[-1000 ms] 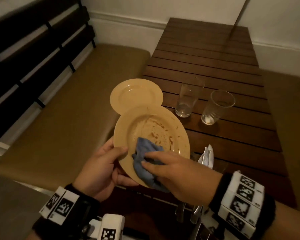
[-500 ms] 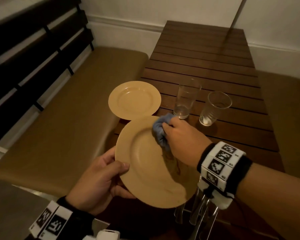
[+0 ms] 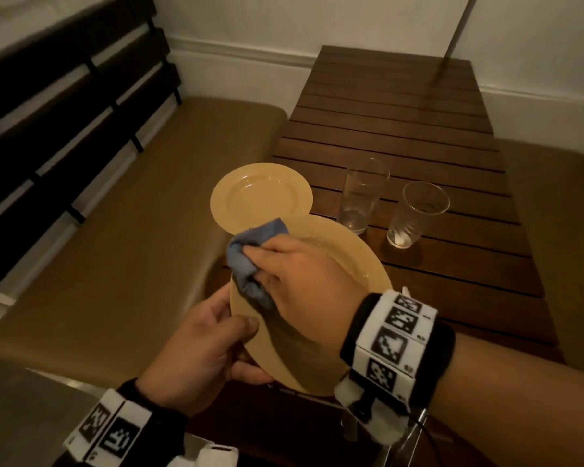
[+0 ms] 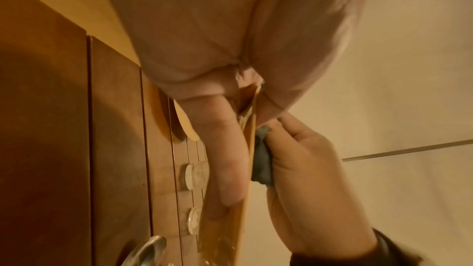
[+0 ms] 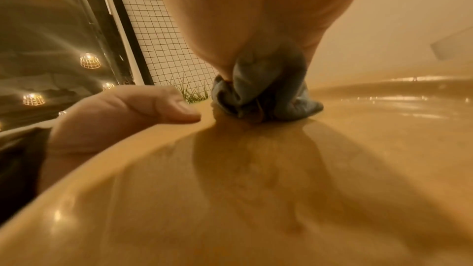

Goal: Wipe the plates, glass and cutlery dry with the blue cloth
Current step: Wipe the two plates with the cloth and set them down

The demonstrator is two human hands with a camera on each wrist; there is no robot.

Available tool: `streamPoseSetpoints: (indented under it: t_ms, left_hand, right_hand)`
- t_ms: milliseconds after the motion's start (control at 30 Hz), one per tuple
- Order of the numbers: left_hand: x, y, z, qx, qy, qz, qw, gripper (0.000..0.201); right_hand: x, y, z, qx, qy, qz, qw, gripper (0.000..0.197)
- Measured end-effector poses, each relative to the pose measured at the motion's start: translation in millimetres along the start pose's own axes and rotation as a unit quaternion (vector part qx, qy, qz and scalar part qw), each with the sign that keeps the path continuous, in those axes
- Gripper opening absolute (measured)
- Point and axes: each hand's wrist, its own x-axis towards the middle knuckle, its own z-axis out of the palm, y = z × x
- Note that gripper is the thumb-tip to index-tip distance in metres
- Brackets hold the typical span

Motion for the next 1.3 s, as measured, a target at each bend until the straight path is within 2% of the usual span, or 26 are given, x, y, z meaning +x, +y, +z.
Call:
streamPoseSetpoints:
  t_ms: [100, 200, 267, 333, 433, 500, 567, 633, 733, 767, 900, 1033, 1133, 1233, 1300]
  left_hand:
    - [-1, -2, 1, -0.007, 0.005, 0.014, 1.000, 0.044]
    - [-4, -4, -3, 0.002, -0.011, 0.015, 1.000, 0.046]
    - [-5, -6, -6, 0.014, -0.017, 0.012, 1.000, 0.046]
    - [-3, -6, -6, 0.019, -0.016, 0.011, 1.000, 0.045]
    - [2, -2, -7, 0.013, -0.005, 0.013, 1.000, 0.044]
    - [5, 3, -12, -0.004, 0.016, 0.023, 1.000, 0.047]
    - [4, 7, -17, -0.037, 0.037, 0.032, 0.998, 0.047]
    - [3, 7, -22, -0.095, 0.039, 0.028, 0.994, 0.035]
    - [5, 6, -22, -0.131, 0.078, 0.016, 0.988, 0.054]
    - [6, 6, -22, -0.132, 0.090, 0.023, 0.987, 0.053]
    - [3, 6, -19, -0.077, 0.144, 0.048, 0.985, 0.036]
    - [-4, 12, -15, -0.045, 0.139, 0.043, 0.988, 0.030]
    - [-7, 12, -13, -0.037, 0.131, 0.041, 0.990, 0.028]
    - [-8, 10, -10, -0.027, 0.113, 0.026, 0.993, 0.029]
    - [-6, 7, -7, -0.024, 0.100, 0.017, 0.995, 0.029]
  right_hand:
    - [10, 13, -12, -0.168, 0.005, 0.106, 0.980, 0.029]
    - [13, 40, -36, -0.213, -0.013, 0.198, 0.957, 0.022]
    - [9, 49, -42, -0.215, -0.018, 0.227, 0.950, 0.021]
    - [4, 42, -35, -0.175, 0.004, 0.219, 0.960, 0.023]
    - [-5, 11, -7, -0.092, 0.048, 0.129, 0.986, 0.032]
    - [-11, -7, 6, -0.028, 0.044, 0.075, 0.996, 0.034]
    - [-16, -16, 12, 0.006, 0.016, 0.029, 0.999, 0.028]
    - [-20, -17, 15, 0.011, -0.023, -0.001, 1.000, 0.022]
    - [-26, -16, 13, -0.002, -0.082, -0.017, 0.997, 0.019]
    - [-31, -14, 11, -0.015, -0.105, -0.022, 0.994, 0.021]
    - [-57, 7, 1, -0.100, -0.168, 0.022, 0.980, 0.029]
    - [-66, 38, -10, -0.186, -0.173, 0.061, 0.965, 0.037]
    - [-54, 53, -21, -0.209, -0.116, 0.092, 0.967, 0.034]
    - [-32, 58, -30, -0.242, -0.034, 0.081, 0.966, 0.031]
    - [-15, 51, -27, -0.220, -0.015, 0.066, 0.973, 0.031]
